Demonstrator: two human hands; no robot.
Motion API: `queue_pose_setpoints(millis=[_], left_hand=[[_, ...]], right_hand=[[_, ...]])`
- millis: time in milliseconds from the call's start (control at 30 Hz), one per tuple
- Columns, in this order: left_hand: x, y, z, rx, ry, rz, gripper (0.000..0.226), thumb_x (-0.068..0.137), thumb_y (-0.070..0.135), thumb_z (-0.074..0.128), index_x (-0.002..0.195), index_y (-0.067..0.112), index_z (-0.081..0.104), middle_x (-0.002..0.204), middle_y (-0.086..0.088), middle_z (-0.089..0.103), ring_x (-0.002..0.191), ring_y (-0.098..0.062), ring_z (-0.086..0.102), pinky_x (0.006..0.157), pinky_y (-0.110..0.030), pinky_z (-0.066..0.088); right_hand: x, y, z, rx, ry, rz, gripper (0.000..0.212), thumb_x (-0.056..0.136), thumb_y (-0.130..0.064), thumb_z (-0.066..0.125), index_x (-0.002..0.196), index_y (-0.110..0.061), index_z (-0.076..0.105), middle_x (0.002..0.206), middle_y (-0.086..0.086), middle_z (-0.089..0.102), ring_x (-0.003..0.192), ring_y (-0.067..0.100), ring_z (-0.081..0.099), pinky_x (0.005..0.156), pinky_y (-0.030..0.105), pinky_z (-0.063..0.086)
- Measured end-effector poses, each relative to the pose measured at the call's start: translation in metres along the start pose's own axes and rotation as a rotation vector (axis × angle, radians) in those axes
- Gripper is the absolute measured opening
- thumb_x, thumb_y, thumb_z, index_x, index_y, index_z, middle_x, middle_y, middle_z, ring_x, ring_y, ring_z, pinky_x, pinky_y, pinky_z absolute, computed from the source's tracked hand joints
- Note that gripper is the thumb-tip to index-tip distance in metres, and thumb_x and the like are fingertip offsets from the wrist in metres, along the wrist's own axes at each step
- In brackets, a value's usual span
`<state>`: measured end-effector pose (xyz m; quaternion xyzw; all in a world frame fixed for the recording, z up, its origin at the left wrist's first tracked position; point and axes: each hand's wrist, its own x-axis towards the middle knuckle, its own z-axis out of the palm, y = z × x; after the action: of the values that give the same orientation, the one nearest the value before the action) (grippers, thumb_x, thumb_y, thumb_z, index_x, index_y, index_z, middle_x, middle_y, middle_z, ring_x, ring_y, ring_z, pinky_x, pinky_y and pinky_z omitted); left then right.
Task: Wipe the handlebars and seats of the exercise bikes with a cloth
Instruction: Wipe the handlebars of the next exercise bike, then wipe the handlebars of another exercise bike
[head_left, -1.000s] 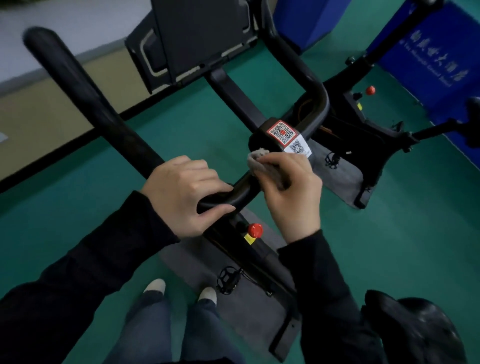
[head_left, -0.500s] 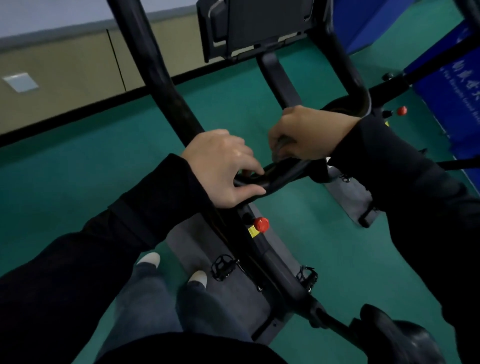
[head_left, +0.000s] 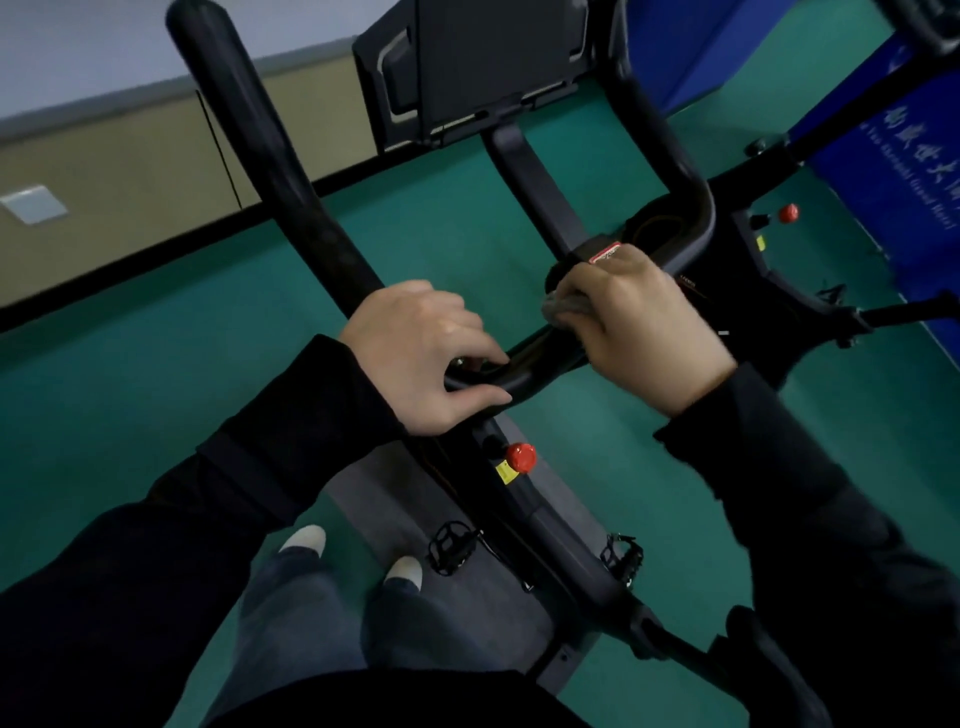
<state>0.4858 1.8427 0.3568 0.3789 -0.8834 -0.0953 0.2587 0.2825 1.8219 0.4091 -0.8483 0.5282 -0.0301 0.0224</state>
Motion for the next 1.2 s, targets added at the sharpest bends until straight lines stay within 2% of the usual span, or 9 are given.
queue_pose_setpoints(millis=[67, 133, 267, 433, 533, 633, 933, 1067, 1200], left_hand=[[0.001, 0.001, -0.001, 0.003, -0.02, -0.011, 0.031, 0.078, 0.05, 0.064, 0.087, 0.023, 0.076, 0.071, 0.007, 0.068, 0.067, -0.019, 0.062, 0.068, -0.023, 0.033], [0.002, 0.003, -0.003, 0.001, -0.05, -0.028, 0.031, 0.077, 0.05, 0.063, 0.087, 0.023, 0.076, 0.071, 0.007, 0.068, 0.067, -0.019, 0.062, 0.067, -0.023, 0.033], [0.003, 0.011, -0.01, -0.02, -0.117, -0.079, 0.036, 0.077, 0.05, 0.059, 0.092, 0.02, 0.075, 0.076, 0.005, 0.069, 0.073, -0.021, 0.064, 0.072, -0.03, 0.044], [0.004, 0.018, -0.013, -0.009, -0.159, -0.097, 0.049, 0.08, 0.053, 0.052, 0.097, 0.013, 0.073, 0.085, -0.003, 0.07, 0.081, -0.025, 0.063, 0.079, -0.041, 0.049], [-0.003, 0.027, -0.01, 0.034, -0.08, -0.105, 0.055, 0.084, 0.057, 0.044, 0.098, 0.011, 0.072, 0.09, -0.004, 0.069, 0.086, -0.026, 0.061, 0.079, -0.044, 0.047], [-0.017, 0.041, -0.004, 0.127, 0.013, -0.109, 0.046, 0.088, 0.047, 0.049, 0.103, 0.009, 0.07, 0.094, -0.007, 0.068, 0.087, -0.028, 0.061, 0.076, -0.043, 0.046], [-0.083, 0.075, 0.005, 0.195, 0.049, -0.219, 0.036, 0.089, 0.036, 0.057, 0.111, 0.009, 0.068, 0.124, -0.009, 0.061, 0.121, -0.028, 0.054, 0.094, -0.044, 0.043], [-0.12, 0.078, -0.003, 0.219, -0.012, -0.355, 0.042, 0.087, 0.04, 0.051, 0.112, 0.01, 0.067, 0.121, -0.007, 0.064, 0.117, -0.027, 0.057, 0.094, -0.044, 0.044], [-0.173, 0.081, -0.017, 0.244, -0.089, -0.6, 0.056, 0.084, 0.05, 0.041, 0.112, 0.009, 0.066, 0.119, -0.006, 0.065, 0.117, -0.027, 0.057, 0.097, -0.044, 0.041]], right_hand=[[-0.021, -0.006, 0.014, 0.126, 0.246, 0.1, 0.012, 0.09, -0.01, 0.063, 0.093, 0.0, 0.068, 0.091, 0.013, 0.069, 0.09, 0.035, 0.055, 0.081, 0.039, 0.044], [-0.038, -0.013, 0.028, 0.243, 0.448, 0.213, 0.01, 0.088, -0.007, 0.065, 0.092, 0.001, 0.068, 0.091, 0.011, 0.068, 0.089, 0.029, 0.055, 0.079, 0.028, 0.04], [-0.059, -0.021, 0.046, 0.438, 0.581, 0.398, 0.009, 0.086, -0.007, 0.066, 0.094, -0.002, 0.068, 0.088, 0.006, 0.063, 0.089, 0.022, 0.055, 0.077, 0.017, 0.034], [-0.075, -0.016, 0.04, 0.616, 0.637, 0.444, 0.009, 0.086, -0.011, 0.067, 0.095, -0.011, 0.068, 0.086, -0.003, 0.058, 0.083, 0.016, 0.058, 0.074, 0.015, 0.043], [-0.08, -0.01, 0.034, 0.693, 0.631, 0.446, 0.009, 0.087, -0.014, 0.066, 0.095, -0.016, 0.067, 0.091, 0.006, 0.066, 0.087, 0.016, 0.062, 0.081, 0.03, 0.051], [-0.084, -0.012, 0.034, 0.728, 0.597, 0.416, 0.011, 0.087, -0.014, 0.065, 0.093, -0.023, 0.064, 0.091, 0.004, 0.068, 0.09, 0.018, 0.063, 0.082, 0.038, 0.052], [-0.085, -0.056, 0.052, 0.888, 0.474, 0.286, 0.009, 0.087, -0.014, 0.065, 0.096, -0.013, 0.067, 0.091, 0.004, 0.069, 0.09, 0.019, 0.065, 0.081, 0.042, 0.053], [-0.084, -0.081, 0.053, 0.92, 0.453, 0.202, 0.009, 0.086, -0.013, 0.066, 0.096, -0.011, 0.067, 0.092, 0.005, 0.069, 0.09, 0.018, 0.065, 0.082, 0.041, 0.053], [-0.081, -0.115, 0.05, 0.94, 0.422, 0.097, 0.009, 0.087, -0.014, 0.065, 0.095, -0.011, 0.066, 0.093, 0.006, 0.068, 0.09, 0.017, 0.065, 0.082, 0.04, 0.052]])
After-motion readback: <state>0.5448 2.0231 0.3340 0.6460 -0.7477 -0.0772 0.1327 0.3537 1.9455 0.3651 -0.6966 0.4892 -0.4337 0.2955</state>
